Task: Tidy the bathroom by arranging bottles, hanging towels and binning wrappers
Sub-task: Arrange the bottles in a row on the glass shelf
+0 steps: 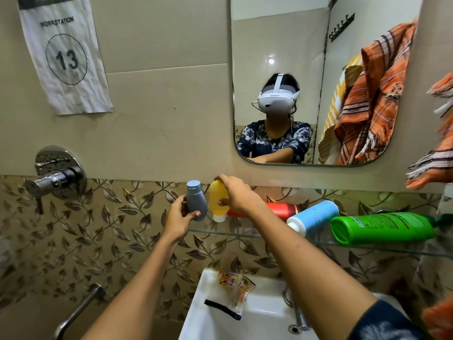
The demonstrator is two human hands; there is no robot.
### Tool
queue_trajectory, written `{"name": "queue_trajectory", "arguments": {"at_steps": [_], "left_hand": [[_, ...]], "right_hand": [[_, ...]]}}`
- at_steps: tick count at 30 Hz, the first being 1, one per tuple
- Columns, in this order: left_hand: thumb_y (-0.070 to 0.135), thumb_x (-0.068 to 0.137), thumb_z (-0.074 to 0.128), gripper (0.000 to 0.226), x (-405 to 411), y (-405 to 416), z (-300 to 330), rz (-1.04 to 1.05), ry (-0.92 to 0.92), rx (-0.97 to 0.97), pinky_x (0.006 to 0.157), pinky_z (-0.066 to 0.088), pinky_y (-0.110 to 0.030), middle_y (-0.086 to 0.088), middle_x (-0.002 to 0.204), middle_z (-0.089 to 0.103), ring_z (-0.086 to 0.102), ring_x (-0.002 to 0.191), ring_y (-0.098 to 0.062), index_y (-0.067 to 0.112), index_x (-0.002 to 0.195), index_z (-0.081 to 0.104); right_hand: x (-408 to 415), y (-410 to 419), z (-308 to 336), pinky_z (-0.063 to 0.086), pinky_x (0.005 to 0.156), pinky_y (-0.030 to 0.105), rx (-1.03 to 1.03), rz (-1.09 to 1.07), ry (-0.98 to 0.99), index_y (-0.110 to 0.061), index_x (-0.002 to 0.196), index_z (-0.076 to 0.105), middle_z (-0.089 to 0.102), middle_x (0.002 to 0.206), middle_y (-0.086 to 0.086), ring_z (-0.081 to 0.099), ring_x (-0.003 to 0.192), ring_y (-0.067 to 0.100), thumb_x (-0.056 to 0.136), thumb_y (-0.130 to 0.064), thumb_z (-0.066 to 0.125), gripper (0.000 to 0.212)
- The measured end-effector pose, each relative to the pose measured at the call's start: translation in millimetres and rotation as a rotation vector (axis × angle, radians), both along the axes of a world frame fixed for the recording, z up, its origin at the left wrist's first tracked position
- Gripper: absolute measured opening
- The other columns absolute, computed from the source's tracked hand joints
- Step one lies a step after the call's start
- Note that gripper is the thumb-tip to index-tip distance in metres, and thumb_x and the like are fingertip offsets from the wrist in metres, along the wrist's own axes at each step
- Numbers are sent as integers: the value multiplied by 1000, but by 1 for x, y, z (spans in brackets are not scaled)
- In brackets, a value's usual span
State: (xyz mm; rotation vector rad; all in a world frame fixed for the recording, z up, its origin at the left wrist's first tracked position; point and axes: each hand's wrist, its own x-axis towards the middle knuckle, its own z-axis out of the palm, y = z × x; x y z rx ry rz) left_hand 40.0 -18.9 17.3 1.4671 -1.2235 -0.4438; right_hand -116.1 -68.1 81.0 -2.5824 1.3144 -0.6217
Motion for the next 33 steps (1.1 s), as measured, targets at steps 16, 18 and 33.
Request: {"name": "queue_trajectory", "arguments": {"at_steps": [16,18,33], "left_hand": [[-11,83,56,37,7,4,-1,-31,-51,-15,70,47,-19,-9,112,55,53,99,-22,8,114,50],[-23,79,50,39,7,3,0,-14,-24,-43,57,50,-11,-11,108,52,52,96,-24,8,102,52],[8,90,56,50,12,11,1,-59,3,-141,95,44,-37,0,120,55,53,107,-20,18,137,42]], "right_hand": [[-7,-1,-7,40,102,49,11,-31,-97,-22,144,28,44,138,12,45,127,33,81,-18,72,77],[-10,0,-7,42,101,50,10,-39,-129,-22,143,30,46,136,12,47,125,32,80,-19,73,77],[-70,-5,-16,45,97,45,10,-259,278,-26,127,48,52,126,2,51,117,26,73,-31,75,60]]}}
